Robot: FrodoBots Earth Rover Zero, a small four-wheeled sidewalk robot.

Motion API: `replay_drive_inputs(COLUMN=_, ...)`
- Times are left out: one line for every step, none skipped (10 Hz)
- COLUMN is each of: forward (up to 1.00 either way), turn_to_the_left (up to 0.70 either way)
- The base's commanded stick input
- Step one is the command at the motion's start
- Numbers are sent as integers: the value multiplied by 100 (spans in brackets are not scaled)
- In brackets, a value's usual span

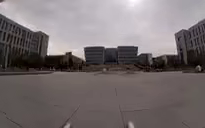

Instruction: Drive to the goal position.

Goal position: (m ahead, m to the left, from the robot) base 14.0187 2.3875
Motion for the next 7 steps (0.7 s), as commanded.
replay_drive_inputs(forward=70, turn_to_the_left=0)
replay_drive_inputs(forward=70, turn_to_the_left=0)
replay_drive_inputs(forward=70, turn_to_the_left=0)
replay_drive_inputs(forward=70, turn_to_the_left=0)
replay_drive_inputs(forward=70, turn_to_the_left=0)
replay_drive_inputs(forward=70, turn_to_the_left=0)
replay_drive_inputs(forward=70, turn_to_the_left=0)
